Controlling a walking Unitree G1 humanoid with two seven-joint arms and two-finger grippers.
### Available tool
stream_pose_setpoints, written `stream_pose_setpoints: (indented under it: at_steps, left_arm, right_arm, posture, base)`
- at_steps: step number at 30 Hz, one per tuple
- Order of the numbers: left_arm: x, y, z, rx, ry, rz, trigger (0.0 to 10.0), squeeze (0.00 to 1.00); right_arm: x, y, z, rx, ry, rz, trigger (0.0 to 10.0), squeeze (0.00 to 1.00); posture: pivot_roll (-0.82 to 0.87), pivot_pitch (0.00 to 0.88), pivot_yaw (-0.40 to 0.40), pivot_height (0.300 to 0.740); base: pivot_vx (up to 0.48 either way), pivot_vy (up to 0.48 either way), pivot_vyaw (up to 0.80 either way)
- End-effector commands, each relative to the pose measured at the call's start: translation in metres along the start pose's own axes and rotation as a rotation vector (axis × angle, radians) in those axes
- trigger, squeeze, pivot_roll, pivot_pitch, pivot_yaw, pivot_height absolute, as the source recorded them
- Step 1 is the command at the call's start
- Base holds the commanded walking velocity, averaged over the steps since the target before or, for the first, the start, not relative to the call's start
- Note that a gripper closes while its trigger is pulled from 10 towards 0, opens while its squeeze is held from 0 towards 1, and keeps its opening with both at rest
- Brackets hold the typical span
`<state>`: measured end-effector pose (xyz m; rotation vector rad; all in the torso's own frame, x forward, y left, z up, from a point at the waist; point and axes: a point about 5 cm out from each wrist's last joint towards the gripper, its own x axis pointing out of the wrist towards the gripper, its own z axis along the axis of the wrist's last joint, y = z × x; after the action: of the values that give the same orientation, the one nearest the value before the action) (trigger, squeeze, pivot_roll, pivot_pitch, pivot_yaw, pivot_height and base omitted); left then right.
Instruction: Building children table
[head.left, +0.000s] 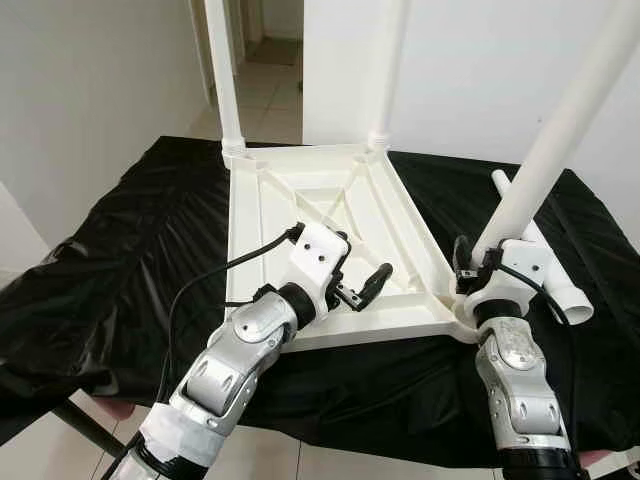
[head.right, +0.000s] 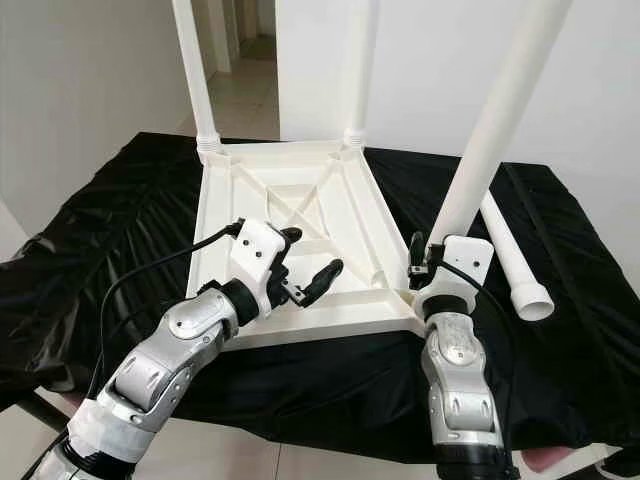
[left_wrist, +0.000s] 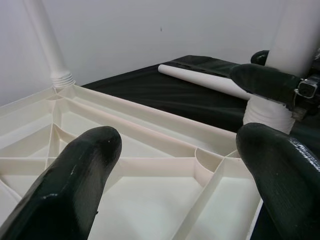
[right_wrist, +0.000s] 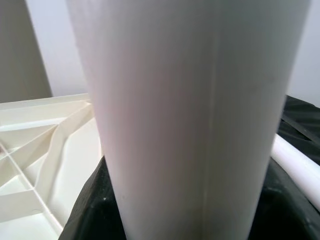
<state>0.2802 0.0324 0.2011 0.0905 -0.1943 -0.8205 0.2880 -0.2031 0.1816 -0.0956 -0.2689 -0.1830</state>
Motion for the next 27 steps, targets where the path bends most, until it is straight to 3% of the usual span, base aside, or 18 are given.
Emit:
stream_pose_setpoints:
  at_steps: [1,16,27]
  left_arm:
    - [-0.003,-0.015,0.000,0.003,-0.002,-0.232,10.0,0.00]
    - [-0.007,-0.028,-0.002,-0.004,0.007,-0.286,10.0,0.00]
    - [-0.012,-0.045,-0.010,-0.068,0.042,-0.324,10.0,0.00]
  right_arm:
    - [-0.003,-0.003,0.000,0.001,0.005,-0.014,10.0,0.00]
    - [-0.011,-0.005,-0.006,-0.014,0.051,-0.006,10.0,0.00]
    - [-0.021,-0.004,-0.018,-0.035,0.100,0.010,10.0,0.00]
  posture:
    - [-0.04,0.031,0.035,0.740]
    - [-0.03,0.043,0.028,0.740]
    - [-0.04,0.053,0.030,0.740]
  base:
    - [0.000,0.000,0.00]
    - [0.000,0.000,0.00]
    - [0.000,0.000,0.00]
